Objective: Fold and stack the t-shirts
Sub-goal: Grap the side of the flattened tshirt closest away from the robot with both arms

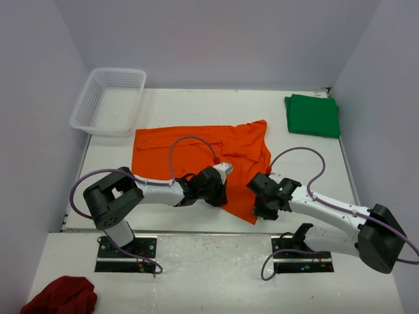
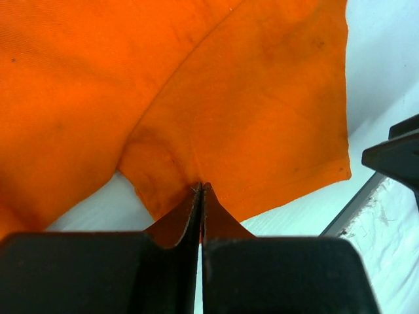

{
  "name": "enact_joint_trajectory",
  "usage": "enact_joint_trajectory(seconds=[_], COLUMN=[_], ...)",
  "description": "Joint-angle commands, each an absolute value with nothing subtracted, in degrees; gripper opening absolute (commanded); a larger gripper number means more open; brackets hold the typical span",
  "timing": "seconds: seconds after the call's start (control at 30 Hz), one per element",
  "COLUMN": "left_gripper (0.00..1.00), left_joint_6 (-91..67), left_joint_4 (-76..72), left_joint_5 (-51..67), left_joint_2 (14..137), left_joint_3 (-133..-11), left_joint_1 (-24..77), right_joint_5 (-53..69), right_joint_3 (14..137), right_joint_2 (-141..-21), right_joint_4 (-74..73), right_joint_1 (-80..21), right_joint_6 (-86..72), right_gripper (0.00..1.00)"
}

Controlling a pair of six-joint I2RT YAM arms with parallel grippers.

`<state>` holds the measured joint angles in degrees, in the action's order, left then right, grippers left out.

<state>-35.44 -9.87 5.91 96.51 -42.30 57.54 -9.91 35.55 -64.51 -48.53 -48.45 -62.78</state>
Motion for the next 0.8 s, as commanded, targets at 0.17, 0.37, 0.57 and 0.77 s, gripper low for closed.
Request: enact_joint_trajectory(seconds=[0.17,0.37,0.57,0.77], left_gripper=[0.0,0.0,0.0,0.0], left_joint_6=[-35.77,-35.77,-35.77,-35.6], left_joint_4=[-6.42,-6.86,-7.03,-7.29], left_joint_5=[3.25,3.52,3.6,3.69], left_joint_2=[93.78,92.9,92.2,92.02], left_joint_3=[-40.69,-39.82,-39.46,-39.29], left_joint_1=[57.92,57.92,57.92,57.83], right_joint_5=[-7.12,-6.95,-7.03,-6.86], right_joint_3=[35.07,36.3,35.86,35.69], right_joint_2=[-67.93,-72.68,-75.41,-75.94], right_joint_4=[-42.89,-41.66,-40.6,-40.43], right_joint_1=[-52.64,-54.75,-56.43,-56.6], right_joint_6=[-66.0,-67.59,-69.79,-70.14], right_gripper=[0.48,0.44,0.29,0.09])
